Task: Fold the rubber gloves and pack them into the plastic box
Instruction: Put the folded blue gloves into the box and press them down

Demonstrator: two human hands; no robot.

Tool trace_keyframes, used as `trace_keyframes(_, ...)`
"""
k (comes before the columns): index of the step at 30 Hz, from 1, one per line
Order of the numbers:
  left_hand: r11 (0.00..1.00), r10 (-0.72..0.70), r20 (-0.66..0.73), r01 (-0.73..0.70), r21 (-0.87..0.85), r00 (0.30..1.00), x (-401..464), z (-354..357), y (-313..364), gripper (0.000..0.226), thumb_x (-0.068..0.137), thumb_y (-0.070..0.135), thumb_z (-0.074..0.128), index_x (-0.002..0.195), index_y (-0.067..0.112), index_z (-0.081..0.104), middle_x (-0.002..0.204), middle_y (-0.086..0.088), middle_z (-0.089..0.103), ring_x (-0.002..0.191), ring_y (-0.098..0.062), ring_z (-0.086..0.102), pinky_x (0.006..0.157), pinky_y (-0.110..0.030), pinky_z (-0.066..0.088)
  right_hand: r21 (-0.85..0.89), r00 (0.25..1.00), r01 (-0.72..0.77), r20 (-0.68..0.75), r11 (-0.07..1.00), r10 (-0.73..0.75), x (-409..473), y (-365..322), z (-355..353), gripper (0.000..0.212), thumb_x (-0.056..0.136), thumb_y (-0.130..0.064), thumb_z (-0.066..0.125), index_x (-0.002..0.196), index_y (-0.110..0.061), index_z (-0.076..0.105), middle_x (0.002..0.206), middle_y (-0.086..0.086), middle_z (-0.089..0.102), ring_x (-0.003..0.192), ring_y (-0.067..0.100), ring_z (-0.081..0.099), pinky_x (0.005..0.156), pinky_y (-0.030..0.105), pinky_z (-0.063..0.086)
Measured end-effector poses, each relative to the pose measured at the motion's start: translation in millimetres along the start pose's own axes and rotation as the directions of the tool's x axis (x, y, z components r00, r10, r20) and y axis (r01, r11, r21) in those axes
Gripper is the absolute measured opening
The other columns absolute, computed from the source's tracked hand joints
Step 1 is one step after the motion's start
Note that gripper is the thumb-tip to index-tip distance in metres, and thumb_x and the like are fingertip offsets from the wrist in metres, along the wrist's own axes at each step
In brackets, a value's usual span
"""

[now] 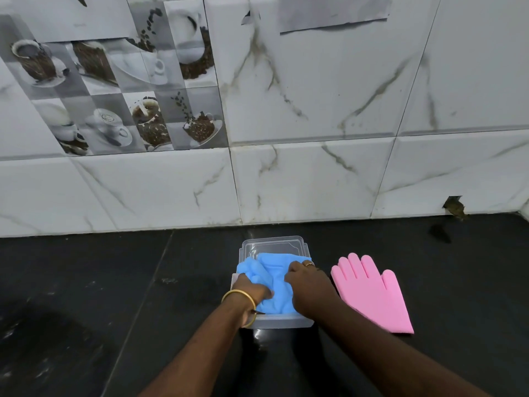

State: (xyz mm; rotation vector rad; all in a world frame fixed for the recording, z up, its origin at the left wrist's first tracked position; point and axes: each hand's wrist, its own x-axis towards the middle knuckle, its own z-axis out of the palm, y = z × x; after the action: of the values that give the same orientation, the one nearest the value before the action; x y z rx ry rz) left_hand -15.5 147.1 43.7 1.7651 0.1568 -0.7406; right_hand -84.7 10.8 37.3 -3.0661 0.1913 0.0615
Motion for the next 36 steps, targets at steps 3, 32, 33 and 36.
trace_keyframes(3,0.994,-0.049,-0.016,0.051,0.092,0.999,10.5,2.9,-1.9,0.038,0.07,-0.009,0.071,0.101,0.008,0.056,0.097,-0.015,0.064,0.079,-0.026,0.062,0.074,-0.037,0.056,-0.053,1.0,-0.005,0.002,0.999,0.006,4.0,-3.0,3.0,0.026,0.087,-0.008,0.048,0.108,-0.012,0.063,0.121,0.006,0.053,0.115,0.03,0.05,0.083,0.038,0.045)
trace_keyframes(32,-0.154,0.224,0.385,-0.358,0.921,0.895,0.6,15.6,29.7,0.04,0.086,0.014,0.06,0.125,0.018,0.055,0.129,-0.009,0.056,0.118,-0.031,0.057,0.096,-0.046,0.049,-0.141,0.996,0.037,0.086,0.989,-0.025,20.8,-6.2,21.2,0.038,0.094,-0.004,0.047,0.131,-0.012,0.053,0.131,0.013,0.048,0.122,0.033,0.047,0.097,0.043,0.043)
trace_keyframes(33,-0.148,0.186,0.366,-0.342,0.928,0.912,6.3,14.2,23.8,0.046,0.084,0.016,0.064,0.128,0.018,0.053,0.131,-0.009,0.054,0.12,-0.03,0.056,0.098,-0.046,0.047,-0.144,0.996,0.036,0.084,0.989,-0.024,21.0,-6.8,20.1,0.04,0.095,-0.005,0.048,0.133,-0.013,0.052,0.132,0.013,0.047,0.124,0.034,0.046,0.097,0.043,0.042)
trace_keyframes(36,-0.103,0.151,0.353,-0.34,0.935,0.923,17.4,10.6,16.6,0.063,0.077,0.021,0.073,0.134,0.015,0.046,0.134,-0.009,0.049,0.122,-0.03,0.054,0.1,-0.044,0.045,-0.134,0.995,0.028,0.094,0.991,-0.015,19.2,-6.0,20.3,0.041,0.095,-0.009,0.05,0.135,-0.016,0.05,0.133,0.011,0.047,0.125,0.035,0.046,0.098,0.044,0.042)
